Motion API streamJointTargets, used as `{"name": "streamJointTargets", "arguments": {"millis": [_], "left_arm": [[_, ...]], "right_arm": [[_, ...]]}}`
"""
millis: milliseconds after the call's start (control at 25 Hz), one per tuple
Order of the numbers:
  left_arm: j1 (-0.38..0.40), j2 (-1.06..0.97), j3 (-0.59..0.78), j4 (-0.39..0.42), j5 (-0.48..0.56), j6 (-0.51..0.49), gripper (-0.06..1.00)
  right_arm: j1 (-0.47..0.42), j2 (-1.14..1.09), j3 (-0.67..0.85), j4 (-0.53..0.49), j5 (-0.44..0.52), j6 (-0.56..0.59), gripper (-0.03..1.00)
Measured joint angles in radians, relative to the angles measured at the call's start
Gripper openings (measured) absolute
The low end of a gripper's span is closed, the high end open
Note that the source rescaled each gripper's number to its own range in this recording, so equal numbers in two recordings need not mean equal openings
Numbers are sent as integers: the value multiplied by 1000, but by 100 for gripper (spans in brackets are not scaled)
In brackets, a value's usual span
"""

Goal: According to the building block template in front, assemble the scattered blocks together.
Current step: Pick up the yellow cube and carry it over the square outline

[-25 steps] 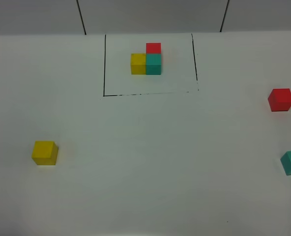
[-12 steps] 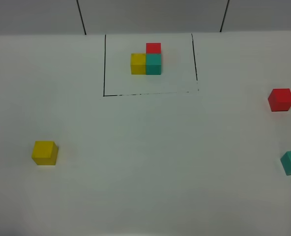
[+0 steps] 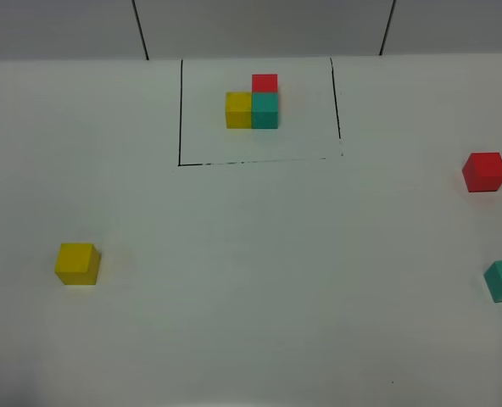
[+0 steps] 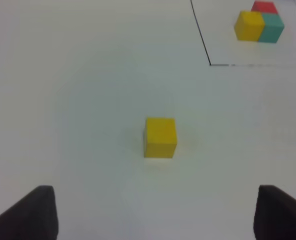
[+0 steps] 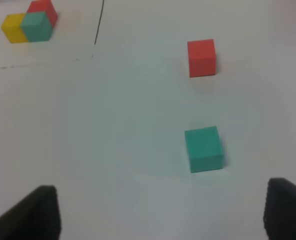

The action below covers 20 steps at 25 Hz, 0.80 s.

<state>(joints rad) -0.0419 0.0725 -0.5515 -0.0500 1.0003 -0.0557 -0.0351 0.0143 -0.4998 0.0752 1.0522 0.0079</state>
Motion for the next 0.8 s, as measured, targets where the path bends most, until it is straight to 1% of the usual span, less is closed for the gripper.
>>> {"name": "streamJointTargets", "arguments": {"millis": [160, 320, 440, 560, 800], "left_arm": [[0, 221, -81, 0, -4, 0, 89], [0, 451, -182, -22, -42, 0, 89], [0, 610, -248, -23, -62, 0, 89], [0, 761, -278, -23, -78, 0, 89], [0, 1021, -281, -23, -151, 0, 89]], "right_arm": [[0, 0, 0, 0, 0, 0, 67], [0, 0, 0, 1, 0, 0, 67], [0, 0, 0, 1, 0, 0, 67], [0, 0, 0, 1, 0, 0, 67], [0, 0, 0, 3, 0, 0, 67]]}}
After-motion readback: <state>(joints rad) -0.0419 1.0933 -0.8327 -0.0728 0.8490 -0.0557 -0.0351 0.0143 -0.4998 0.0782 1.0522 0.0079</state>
